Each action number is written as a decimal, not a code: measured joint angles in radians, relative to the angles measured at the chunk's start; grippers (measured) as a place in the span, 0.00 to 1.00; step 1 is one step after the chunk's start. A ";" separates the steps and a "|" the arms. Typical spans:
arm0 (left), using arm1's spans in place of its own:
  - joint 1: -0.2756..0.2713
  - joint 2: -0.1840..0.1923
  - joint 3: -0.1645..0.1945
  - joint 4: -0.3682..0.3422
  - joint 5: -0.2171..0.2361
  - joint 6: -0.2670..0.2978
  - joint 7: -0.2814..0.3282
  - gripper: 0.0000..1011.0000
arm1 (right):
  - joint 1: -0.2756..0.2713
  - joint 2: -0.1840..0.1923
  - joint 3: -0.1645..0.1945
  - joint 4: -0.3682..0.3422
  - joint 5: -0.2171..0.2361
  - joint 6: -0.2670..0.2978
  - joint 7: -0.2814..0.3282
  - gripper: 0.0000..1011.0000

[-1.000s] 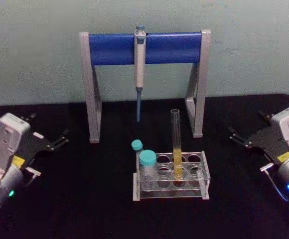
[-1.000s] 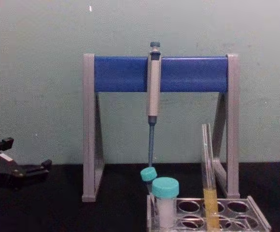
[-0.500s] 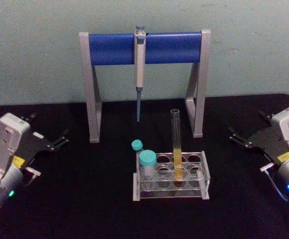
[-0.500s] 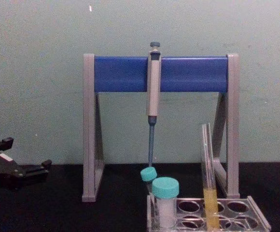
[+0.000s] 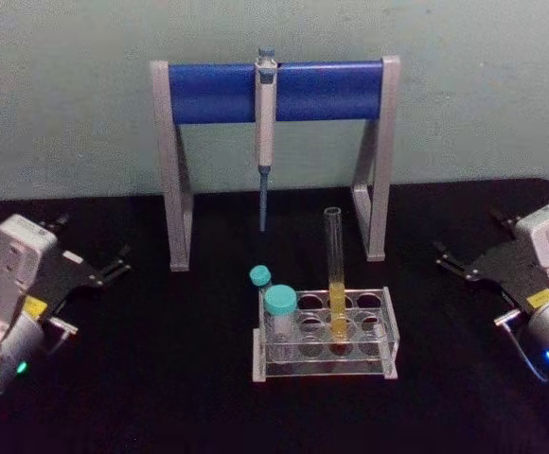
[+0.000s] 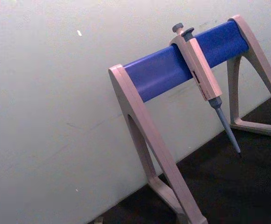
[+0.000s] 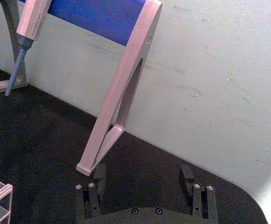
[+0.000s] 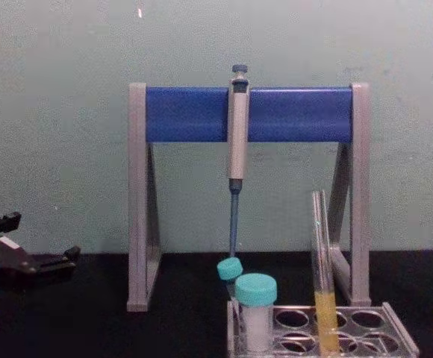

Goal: Pick up the test tube from the test tube rack, shake it, then place it back into the test tube rack.

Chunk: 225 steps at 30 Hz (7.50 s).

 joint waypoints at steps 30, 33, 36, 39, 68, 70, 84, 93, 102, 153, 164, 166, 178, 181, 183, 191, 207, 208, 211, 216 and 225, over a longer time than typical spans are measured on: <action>0.000 0.000 0.000 0.000 0.000 0.000 0.000 1.00 | 0.000 0.000 0.000 0.000 0.000 0.000 0.000 0.99; 0.000 0.000 0.000 0.000 0.000 0.000 0.000 1.00 | 0.000 0.000 0.000 0.000 0.000 0.000 0.000 0.99; 0.000 0.000 0.000 0.000 0.000 0.000 0.000 1.00 | 0.000 0.000 0.000 0.000 0.000 0.000 0.000 0.99; 0.000 0.000 0.000 0.000 0.000 0.000 0.000 1.00 | 0.000 0.000 0.000 0.000 0.000 0.000 0.000 0.99; 0.000 0.000 0.000 0.000 0.000 0.000 0.000 1.00 | -0.050 -0.037 0.033 -0.068 0.055 0.013 0.103 0.99; 0.000 0.000 0.000 0.000 0.000 0.000 0.000 1.00 | -0.055 -0.041 0.034 -0.079 0.066 0.016 0.118 0.99; 0.000 0.000 0.000 0.000 0.000 0.000 0.000 1.00 | -0.067 -0.081 0.040 -0.145 0.192 0.091 0.288 0.99; 0.000 0.000 0.000 0.000 0.000 0.000 0.000 1.00 | -0.005 -0.106 0.026 -0.129 0.219 0.162 0.390 0.99; 0.000 0.000 0.000 0.000 0.000 0.000 0.000 1.00 | 0.058 -0.146 0.015 -0.086 0.225 0.254 0.428 0.99; 0.000 0.000 0.000 0.000 0.000 0.000 0.000 1.00 | 0.104 -0.183 -0.006 -0.035 0.193 0.313 0.447 0.47; 0.000 0.000 0.000 0.000 0.000 0.000 0.000 1.00 | 0.104 -0.183 -0.006 -0.035 0.194 0.313 0.446 0.22; 0.000 0.000 0.000 0.000 0.000 0.000 0.000 1.00 | 0.104 -0.183 -0.006 -0.035 0.194 0.313 0.446 0.22; 0.000 0.000 0.000 0.000 0.000 0.000 0.000 1.00 | 0.099 -0.184 -0.002 -0.036 0.194 0.299 0.446 0.22; 0.000 0.000 0.000 0.000 0.000 0.000 0.000 1.00 | 0.092 -0.185 0.004 -0.040 0.192 0.278 0.446 0.22; 0.000 0.000 0.000 0.000 0.000 0.000 0.000 1.00 | 0.084 -0.186 0.010 -0.046 0.191 0.261 0.448 0.22; 0.000 0.000 0.000 0.000 0.000 0.000 0.000 1.00 | 0.047 -0.187 0.033 -0.069 0.194 0.203 0.451 0.22; 0.000 0.000 0.000 0.000 0.000 0.000 0.000 1.00 | -0.009 -0.183 0.081 -0.148 0.165 0.094 0.449 0.22; 0.000 0.000 0.000 0.000 0.000 0.000 0.000 1.00 | -0.010 -0.184 0.085 -0.152 0.166 0.090 0.449 0.22; 0.000 0.000 0.000 0.000 0.000 0.000 0.000 1.00 | -0.012 -0.187 0.095 -0.162 0.168 0.078 0.449 0.22; 0.000 0.000 0.000 0.000 0.000 0.000 0.000 1.00 | 0.000 -0.197 0.108 -0.166 0.175 0.058 0.457 0.22; 0.000 0.000 0.000 0.000 0.000 0.000 0.000 1.00 | 0.045 -0.222 0.101 -0.124 0.184 0.049 0.480 0.22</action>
